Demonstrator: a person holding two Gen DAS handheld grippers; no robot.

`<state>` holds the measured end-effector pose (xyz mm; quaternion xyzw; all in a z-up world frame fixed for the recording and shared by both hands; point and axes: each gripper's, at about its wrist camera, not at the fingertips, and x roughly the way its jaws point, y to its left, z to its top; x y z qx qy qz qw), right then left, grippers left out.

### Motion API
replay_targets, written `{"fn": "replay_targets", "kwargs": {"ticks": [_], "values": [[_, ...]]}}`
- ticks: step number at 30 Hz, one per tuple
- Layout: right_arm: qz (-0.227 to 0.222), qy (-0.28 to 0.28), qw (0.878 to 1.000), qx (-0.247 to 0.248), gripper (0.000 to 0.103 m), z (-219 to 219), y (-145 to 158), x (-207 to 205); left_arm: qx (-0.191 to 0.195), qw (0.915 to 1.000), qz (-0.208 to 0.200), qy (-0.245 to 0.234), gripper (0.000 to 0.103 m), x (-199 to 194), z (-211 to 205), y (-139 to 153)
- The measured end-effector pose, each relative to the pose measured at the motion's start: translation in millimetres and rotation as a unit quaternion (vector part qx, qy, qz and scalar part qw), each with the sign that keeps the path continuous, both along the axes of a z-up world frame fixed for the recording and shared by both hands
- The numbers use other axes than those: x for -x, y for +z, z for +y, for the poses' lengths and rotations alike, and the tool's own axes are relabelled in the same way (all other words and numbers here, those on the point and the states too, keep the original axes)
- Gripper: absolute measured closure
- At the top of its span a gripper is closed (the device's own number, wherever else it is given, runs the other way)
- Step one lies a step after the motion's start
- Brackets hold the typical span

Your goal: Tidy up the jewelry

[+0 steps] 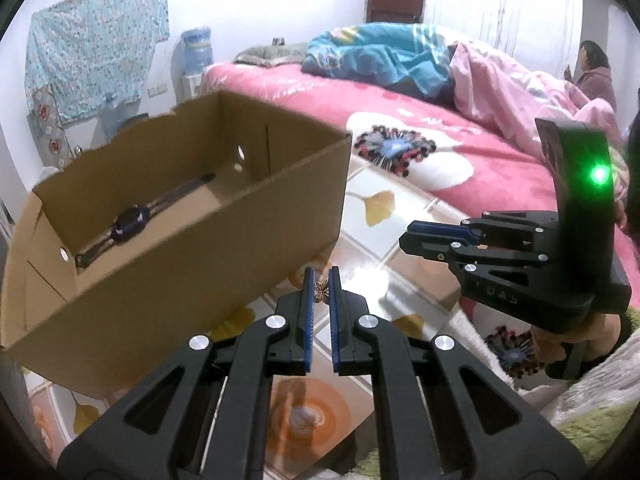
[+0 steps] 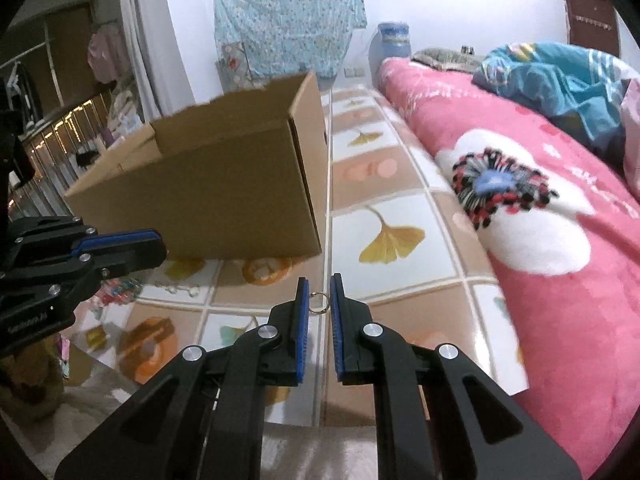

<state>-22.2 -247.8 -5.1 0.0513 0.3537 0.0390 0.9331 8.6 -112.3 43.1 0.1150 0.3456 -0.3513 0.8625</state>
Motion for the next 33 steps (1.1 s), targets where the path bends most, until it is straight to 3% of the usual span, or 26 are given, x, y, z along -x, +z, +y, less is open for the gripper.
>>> {"fn": "replay_targets", "kwargs": {"ticks": [9,15,18,26,33], "values": [[-0.079,0.013,0.997,-0.021,0.092,-1.2,62.6,6.5,0.035,0.9986,-0.039,0.007,0.097,-3.7,17.2,52.0],[-0.101,0.069,0.991,-0.061,0.092,16.0,89.2,-33.6,0.023,0.9972,-0.056,0.044,0.097,-35.8,31.0,67.7],[-0.088,0.098,0.989,-0.063,0.092,35.4,90.4,-67.3,0.015,0.9966,-0.045,0.068,0.097,-59.0,37.6,67.7],[-0.012,0.125,0.991,-0.052,0.092,79.0,67.2,-133.3,-0.056,0.9871,0.024,0.148,0.097,-125.8,54.9,41.9],[0.020,0.106,0.994,-0.026,0.092,87.3,50.5,-161.2,-0.111,0.9789,0.029,0.169,0.097,-142.4,55.6,20.9]]}}
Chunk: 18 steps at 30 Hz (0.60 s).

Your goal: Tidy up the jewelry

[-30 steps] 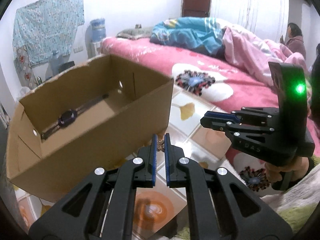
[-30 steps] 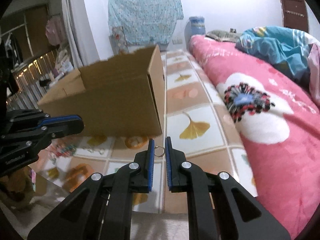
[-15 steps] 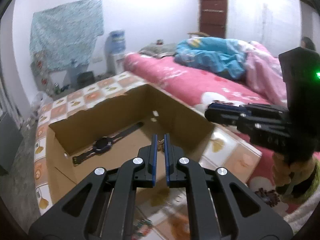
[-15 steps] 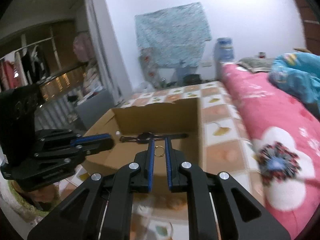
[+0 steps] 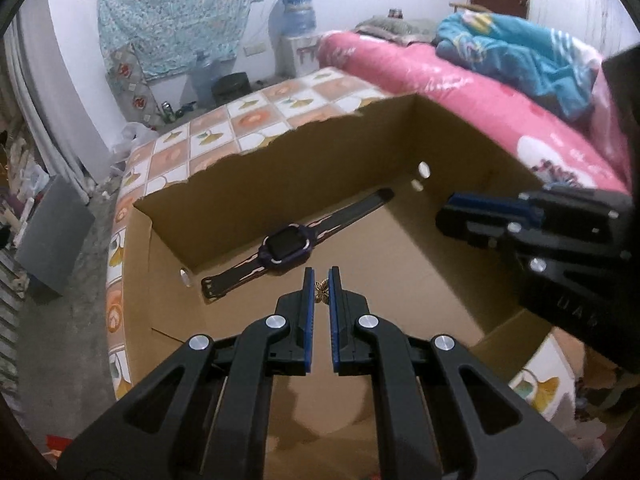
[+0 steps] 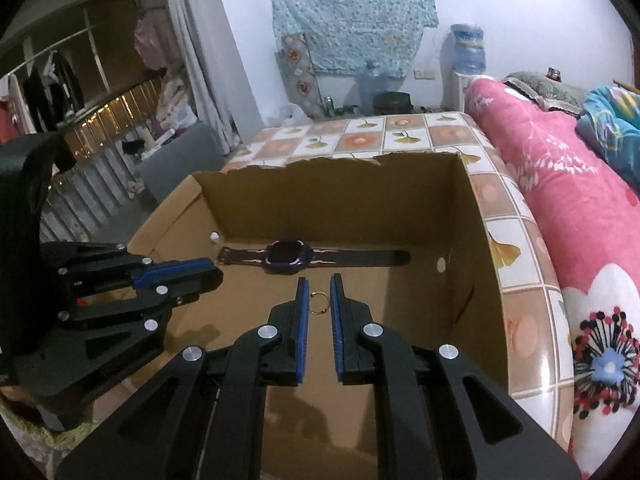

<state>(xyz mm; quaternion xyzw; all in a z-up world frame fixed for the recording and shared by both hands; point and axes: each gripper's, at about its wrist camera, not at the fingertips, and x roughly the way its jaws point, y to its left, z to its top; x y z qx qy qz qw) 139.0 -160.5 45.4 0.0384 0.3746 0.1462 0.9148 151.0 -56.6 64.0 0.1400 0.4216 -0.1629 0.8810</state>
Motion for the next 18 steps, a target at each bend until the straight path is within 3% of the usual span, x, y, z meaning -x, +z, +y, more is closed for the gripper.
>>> {"fn": "replay_targets", "kwargs": {"ticks": [5,18], "values": [[0.005,-0.001,1.000,0.010,0.092,3.0,-4.3,-7.5,-0.022,0.9997,0.007,0.010,0.097,-7.0,-2.1,-7.7],[0.005,-0.002,1.000,0.018,0.090,7.0,-6.6,-9.8,-0.034,0.9985,0.020,0.039,0.097,-14.6,6.0,-16.3]]}}
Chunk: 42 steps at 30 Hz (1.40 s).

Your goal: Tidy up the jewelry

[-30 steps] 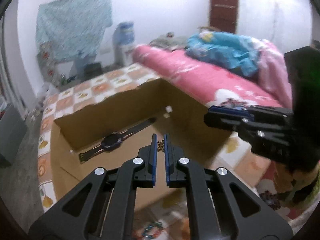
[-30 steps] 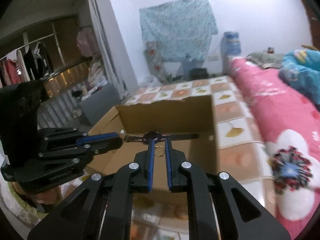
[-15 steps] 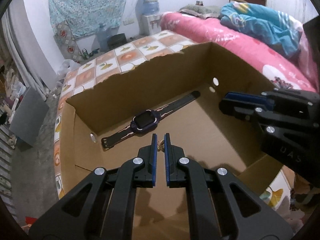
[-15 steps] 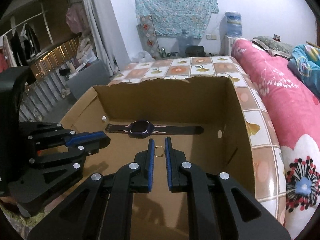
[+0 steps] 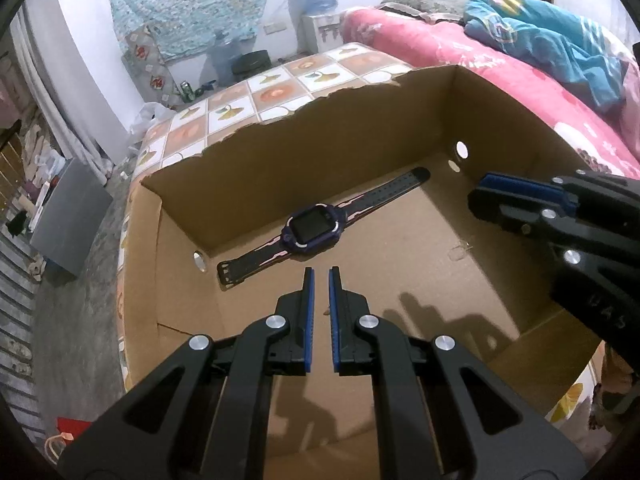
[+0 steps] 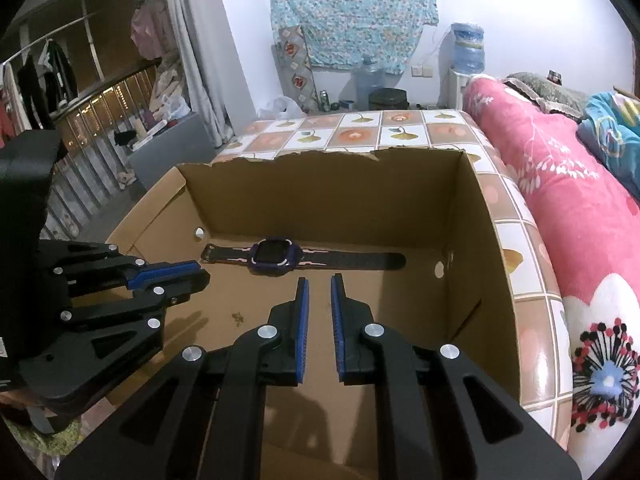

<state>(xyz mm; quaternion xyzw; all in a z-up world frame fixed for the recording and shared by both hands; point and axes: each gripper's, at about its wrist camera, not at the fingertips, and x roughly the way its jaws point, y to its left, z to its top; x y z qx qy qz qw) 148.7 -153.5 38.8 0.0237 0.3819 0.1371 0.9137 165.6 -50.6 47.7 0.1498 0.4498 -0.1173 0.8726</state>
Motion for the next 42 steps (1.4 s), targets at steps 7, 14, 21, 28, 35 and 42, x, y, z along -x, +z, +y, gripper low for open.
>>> {"fn": "replay_targets", "kwargs": {"ticks": [7,14,21,28,35,42], "values": [[-0.008,-0.003,1.000,-0.005,0.075,-2.2,5.3,4.1,0.004,1.0000,-0.006,0.005,0.096,2.1,3.5,2.5],[-0.032,-0.010,0.999,-0.026,0.069,-9.0,18.9,15.1,0.037,0.9989,-0.027,0.007,0.087,12.5,9.2,15.3],[-0.061,-0.014,0.996,-0.058,0.058,-17.9,34.4,35.1,0.064,0.9959,-0.064,0.002,0.079,36.0,13.2,36.0],[-0.086,-0.012,0.993,-0.078,0.047,-18.7,46.1,59.0,0.089,0.9923,-0.087,0.001,0.062,66.6,20.4,51.0],[-0.108,0.000,0.990,-0.095,0.036,-19.6,53.4,88.3,0.095,0.9890,-0.113,-0.001,0.038,100.6,27.5,61.0],[-0.123,0.006,0.987,-0.100,0.028,-26.6,50.2,120.5,0.100,0.9884,-0.114,-0.011,0.028,117.6,29.6,54.9]]}}
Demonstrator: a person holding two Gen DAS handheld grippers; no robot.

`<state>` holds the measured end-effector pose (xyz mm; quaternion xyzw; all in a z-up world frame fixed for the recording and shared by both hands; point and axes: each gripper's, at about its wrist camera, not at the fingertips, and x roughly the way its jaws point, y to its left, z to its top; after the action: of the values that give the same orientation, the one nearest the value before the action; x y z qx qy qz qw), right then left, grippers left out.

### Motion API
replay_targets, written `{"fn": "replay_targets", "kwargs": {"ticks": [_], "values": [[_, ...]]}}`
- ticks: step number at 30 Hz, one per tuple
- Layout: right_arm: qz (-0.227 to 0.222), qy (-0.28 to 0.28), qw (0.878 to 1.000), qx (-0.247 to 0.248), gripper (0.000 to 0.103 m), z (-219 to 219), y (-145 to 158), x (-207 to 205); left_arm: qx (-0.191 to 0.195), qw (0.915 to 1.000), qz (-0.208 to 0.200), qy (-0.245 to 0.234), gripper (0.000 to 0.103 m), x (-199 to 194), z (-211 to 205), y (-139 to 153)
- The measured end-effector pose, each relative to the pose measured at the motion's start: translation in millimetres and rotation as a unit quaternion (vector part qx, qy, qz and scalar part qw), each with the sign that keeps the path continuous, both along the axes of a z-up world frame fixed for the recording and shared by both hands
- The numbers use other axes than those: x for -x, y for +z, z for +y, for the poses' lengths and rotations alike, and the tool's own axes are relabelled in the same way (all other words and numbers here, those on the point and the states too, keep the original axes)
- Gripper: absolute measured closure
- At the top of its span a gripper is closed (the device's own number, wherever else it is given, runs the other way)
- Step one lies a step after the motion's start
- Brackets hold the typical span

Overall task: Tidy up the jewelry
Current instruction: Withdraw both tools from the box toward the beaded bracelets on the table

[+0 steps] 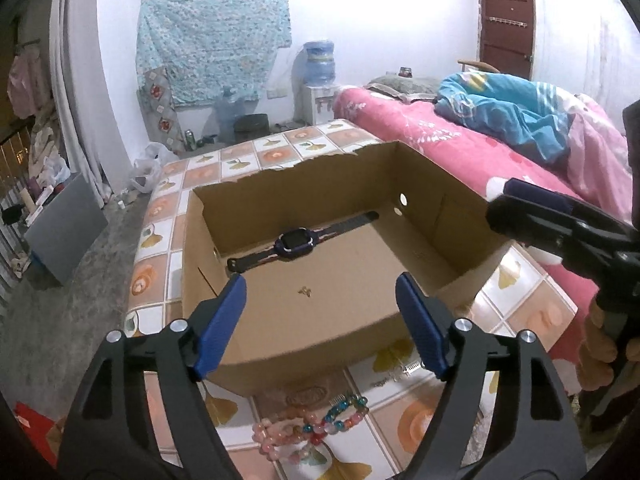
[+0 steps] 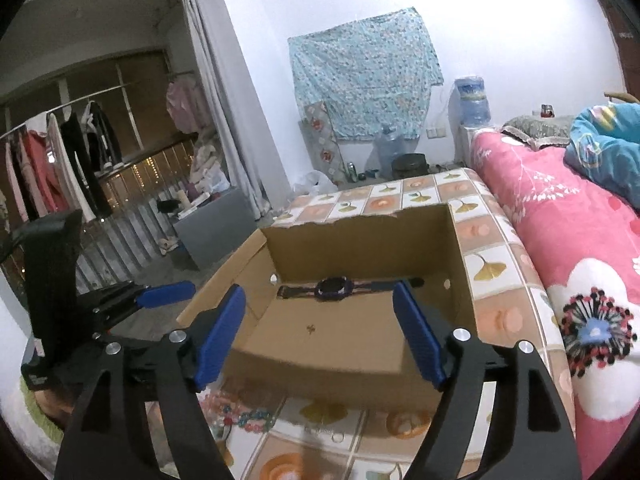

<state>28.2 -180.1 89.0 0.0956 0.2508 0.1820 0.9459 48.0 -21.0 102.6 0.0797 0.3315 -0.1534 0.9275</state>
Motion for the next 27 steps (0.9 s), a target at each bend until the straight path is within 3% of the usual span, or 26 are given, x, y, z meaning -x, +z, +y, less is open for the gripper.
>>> {"fn": "replay_targets", "kwargs": {"ticks": [6,19,27], "values": [[0.015,-0.004,1.000,0.001,0.023,-11.6,-17.0,20.0,0.003,1.0000,0.003,-0.005,0.020,1.1,-3.5,-5.2],[0.088,-0.025,0.996,0.001,0.019,-37.1,-72.5,36.5,-0.009,0.9998,0.005,-0.019,0.019,-0.7,-21.1,-11.1],[0.084,-0.032,0.996,0.014,0.019,-38.2,-78.0,37.4,-0.011,0.9994,0.003,-0.034,0.019,0.4,-30.7,-12.9]]}}
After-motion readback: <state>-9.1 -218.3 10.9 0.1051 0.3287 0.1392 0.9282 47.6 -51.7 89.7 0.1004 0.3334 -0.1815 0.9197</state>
